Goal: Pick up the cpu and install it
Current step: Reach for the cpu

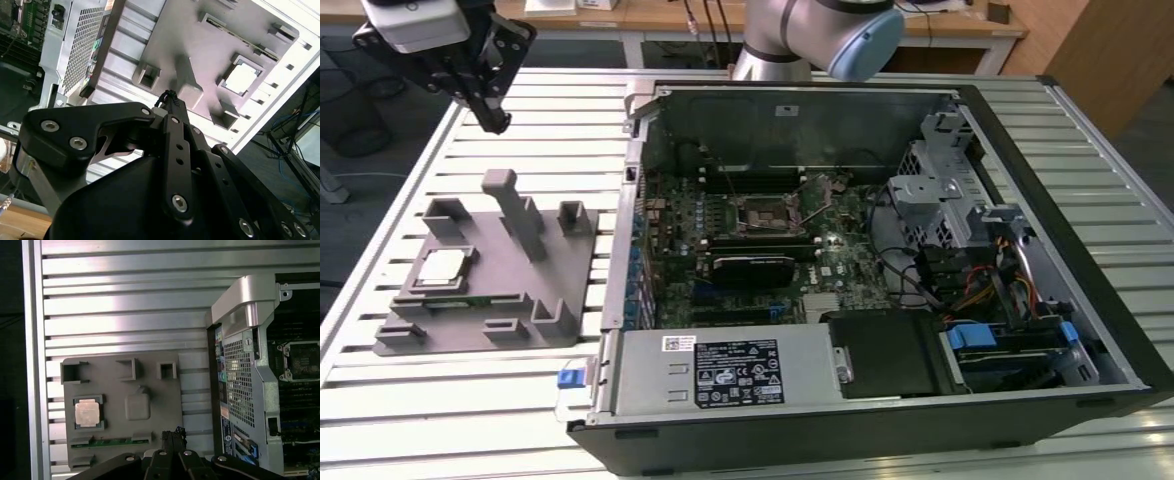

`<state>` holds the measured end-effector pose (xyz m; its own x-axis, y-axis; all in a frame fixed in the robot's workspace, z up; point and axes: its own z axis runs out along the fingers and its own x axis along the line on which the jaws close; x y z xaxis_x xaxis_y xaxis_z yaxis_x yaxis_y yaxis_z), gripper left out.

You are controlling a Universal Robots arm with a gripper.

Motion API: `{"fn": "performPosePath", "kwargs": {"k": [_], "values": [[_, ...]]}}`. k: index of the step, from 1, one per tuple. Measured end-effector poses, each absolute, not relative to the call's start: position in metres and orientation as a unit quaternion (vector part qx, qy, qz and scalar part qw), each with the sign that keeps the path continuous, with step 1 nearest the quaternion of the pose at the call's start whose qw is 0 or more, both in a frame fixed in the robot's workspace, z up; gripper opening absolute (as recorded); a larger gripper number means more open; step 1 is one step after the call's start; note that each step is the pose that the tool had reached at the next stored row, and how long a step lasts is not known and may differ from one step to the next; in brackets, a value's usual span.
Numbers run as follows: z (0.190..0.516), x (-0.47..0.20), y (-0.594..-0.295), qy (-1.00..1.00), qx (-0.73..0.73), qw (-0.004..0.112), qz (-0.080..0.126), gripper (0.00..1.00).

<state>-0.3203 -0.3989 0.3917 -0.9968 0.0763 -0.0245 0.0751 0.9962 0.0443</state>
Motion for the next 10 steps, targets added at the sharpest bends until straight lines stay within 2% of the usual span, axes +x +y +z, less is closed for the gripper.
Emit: {"fn": "performPosePath", "kwargs": {"k": [10], "values": [[0.392, -0.332, -0.399, 0.999, 0.038, 0.013, 0.022, 0.11]]}}
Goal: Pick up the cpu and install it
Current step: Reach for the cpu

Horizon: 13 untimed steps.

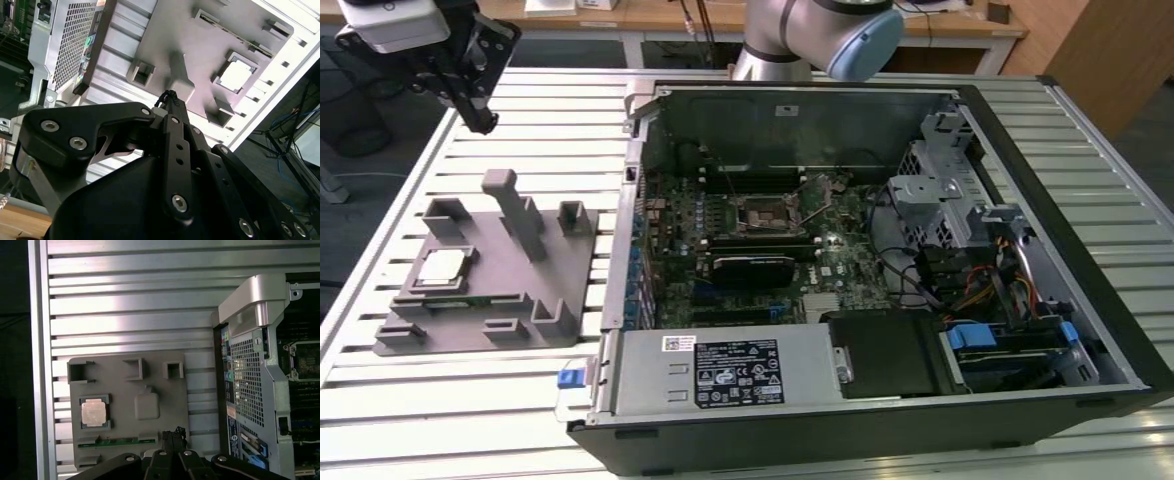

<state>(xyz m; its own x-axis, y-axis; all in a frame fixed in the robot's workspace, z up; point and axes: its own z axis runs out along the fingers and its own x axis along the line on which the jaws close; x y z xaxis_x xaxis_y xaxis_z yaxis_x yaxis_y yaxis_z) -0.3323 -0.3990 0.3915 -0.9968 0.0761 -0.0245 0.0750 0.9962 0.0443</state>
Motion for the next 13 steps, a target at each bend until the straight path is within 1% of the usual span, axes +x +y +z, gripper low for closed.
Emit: {"fn": "performPosePath", "kwargs": {"k": [13], "values": [[0.391, -0.36, -0.399, 0.999, 0.038, 0.013, 0.022, 0.11]]}}
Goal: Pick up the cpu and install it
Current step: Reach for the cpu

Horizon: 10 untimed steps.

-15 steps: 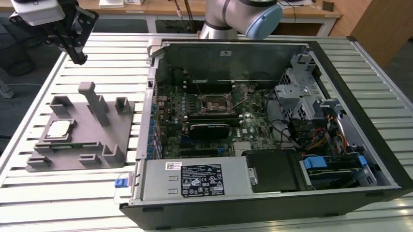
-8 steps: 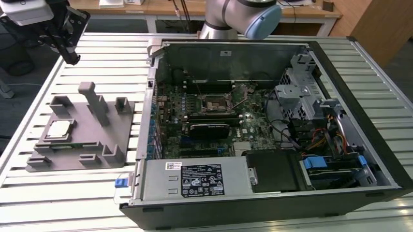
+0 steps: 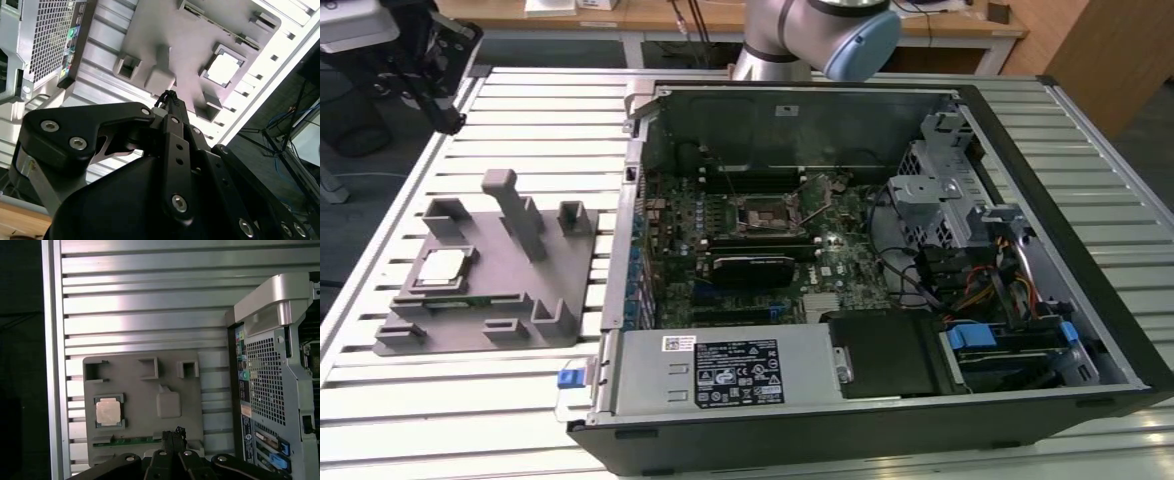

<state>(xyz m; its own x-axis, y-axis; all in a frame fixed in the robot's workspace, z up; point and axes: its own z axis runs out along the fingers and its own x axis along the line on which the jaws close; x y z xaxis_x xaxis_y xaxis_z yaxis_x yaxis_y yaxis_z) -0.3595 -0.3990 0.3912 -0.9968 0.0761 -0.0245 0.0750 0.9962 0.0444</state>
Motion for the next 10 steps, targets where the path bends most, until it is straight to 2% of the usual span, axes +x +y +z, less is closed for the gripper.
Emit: {"fn": "performPosePath", "kwargs": {"k": [10], "values": [[0.391, -0.382, -0.399, 0.999, 0.038, 0.013, 0.022, 0.11]]}}
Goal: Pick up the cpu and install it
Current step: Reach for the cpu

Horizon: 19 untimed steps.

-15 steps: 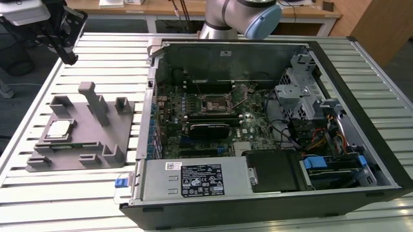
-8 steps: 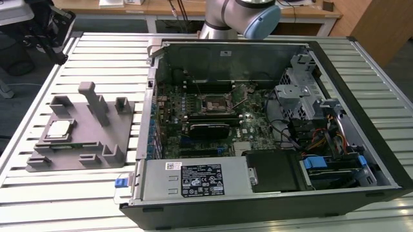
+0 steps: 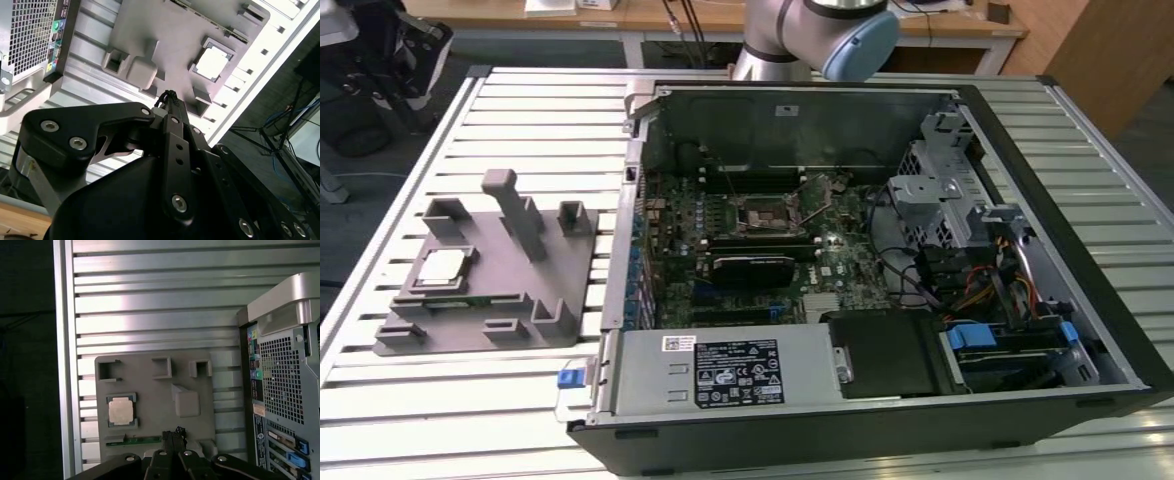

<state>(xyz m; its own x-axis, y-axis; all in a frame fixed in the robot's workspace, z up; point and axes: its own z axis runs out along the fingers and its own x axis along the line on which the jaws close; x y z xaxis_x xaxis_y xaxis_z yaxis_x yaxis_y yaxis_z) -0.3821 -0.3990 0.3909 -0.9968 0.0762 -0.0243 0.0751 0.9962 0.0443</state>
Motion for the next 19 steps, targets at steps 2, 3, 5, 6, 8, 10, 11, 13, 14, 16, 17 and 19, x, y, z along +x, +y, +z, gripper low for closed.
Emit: {"fn": "performPosePath", "kwargs": {"k": [2, 3, 5, 6, 8, 10, 11, 13, 14, 16, 17, 19], "values": [[0.391, -0.386, -0.399, 0.999, 0.038, 0.013, 0.022, 0.11], [0.391, -0.388, -0.399, 0.999, 0.038, 0.013, 0.022, 0.11], [0.391, -0.391, -0.399, 0.999, 0.038, 0.013, 0.022, 0.11], [0.391, -0.392, -0.399, 0.999, 0.038, 0.013, 0.022, 0.11], [0.391, -0.396, -0.399, 0.999, 0.038, 0.013, 0.022, 0.11], [0.391, -0.399, -0.399, 0.999, 0.038, 0.013, 0.022, 0.11], [0.391, -0.4, -0.399, 0.999, 0.038, 0.013, 0.022, 0.11], [0.391, -0.403, -0.399, 0.999, 0.038, 0.013, 0.022, 0.11], [0.39, -0.405, -0.399, 0.999, 0.038, 0.013, 0.022, 0.11], [0.39, -0.408, -0.399, 0.999, 0.038, 0.013, 0.022, 0.11], [0.39, -0.409, -0.399, 0.999, 0.038, 0.013, 0.022, 0.11], [0.39, -0.412, -0.399, 0.999, 0.038, 0.013, 0.022, 0.11]]}}
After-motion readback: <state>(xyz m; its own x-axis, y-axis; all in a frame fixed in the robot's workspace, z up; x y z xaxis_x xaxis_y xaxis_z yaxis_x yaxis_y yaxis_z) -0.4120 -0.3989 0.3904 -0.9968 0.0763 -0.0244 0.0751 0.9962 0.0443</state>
